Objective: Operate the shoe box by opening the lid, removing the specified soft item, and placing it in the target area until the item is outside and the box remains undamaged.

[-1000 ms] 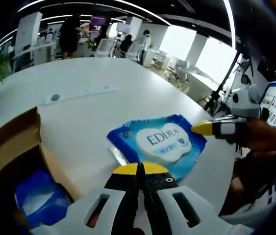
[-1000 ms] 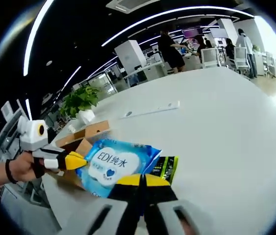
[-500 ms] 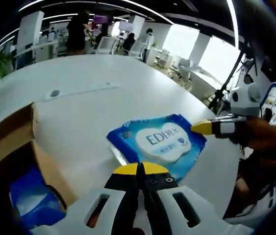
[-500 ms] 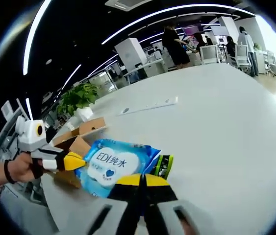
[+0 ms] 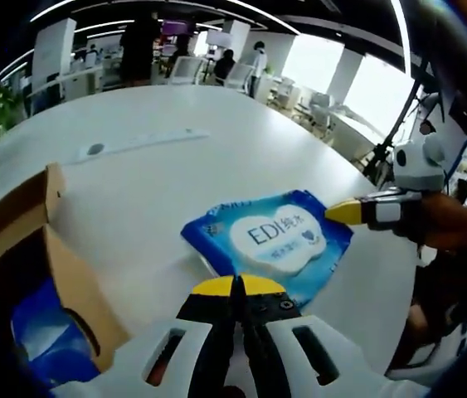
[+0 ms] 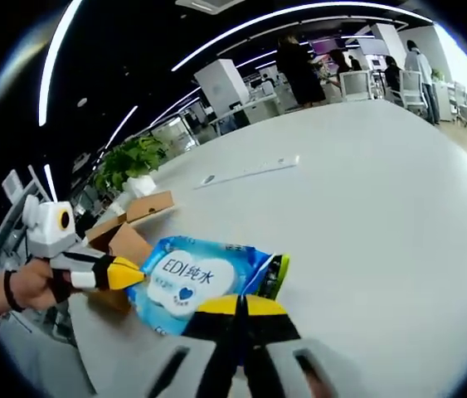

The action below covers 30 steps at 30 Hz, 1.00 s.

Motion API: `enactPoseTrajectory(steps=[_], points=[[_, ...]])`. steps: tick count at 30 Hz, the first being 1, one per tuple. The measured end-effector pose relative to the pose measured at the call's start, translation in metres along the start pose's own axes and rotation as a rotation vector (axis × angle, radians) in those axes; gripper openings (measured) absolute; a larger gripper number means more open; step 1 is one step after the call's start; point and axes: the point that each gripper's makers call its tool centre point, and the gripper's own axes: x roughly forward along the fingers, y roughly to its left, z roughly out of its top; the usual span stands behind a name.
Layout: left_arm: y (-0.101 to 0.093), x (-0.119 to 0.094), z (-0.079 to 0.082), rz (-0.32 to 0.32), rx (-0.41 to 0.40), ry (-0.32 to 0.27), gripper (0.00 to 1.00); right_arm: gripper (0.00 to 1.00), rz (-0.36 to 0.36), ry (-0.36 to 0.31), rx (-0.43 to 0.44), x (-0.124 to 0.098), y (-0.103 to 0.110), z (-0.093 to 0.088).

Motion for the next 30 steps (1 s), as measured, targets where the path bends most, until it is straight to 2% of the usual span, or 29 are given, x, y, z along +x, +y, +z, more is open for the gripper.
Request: enactPoseTrajectory(steps=[14,22,30], points=[[0.003,0.008,-0.004,0.031,0.023,0.025,0.0,0.0,0.004,0.01,-0.012,0.008,-0.005,-0.002],[0.007,0.011,-0.004,0.049,-0.003,0.035,0.0,0.0,0.003,-0.002,-0.014,0.012,-0.008,0.002],[0.008,0.011,-0.006,0.056,0.012,0.047,0.0,0.0,-0.005,0.002,-0.017,0.012,-0.01,0.001]])
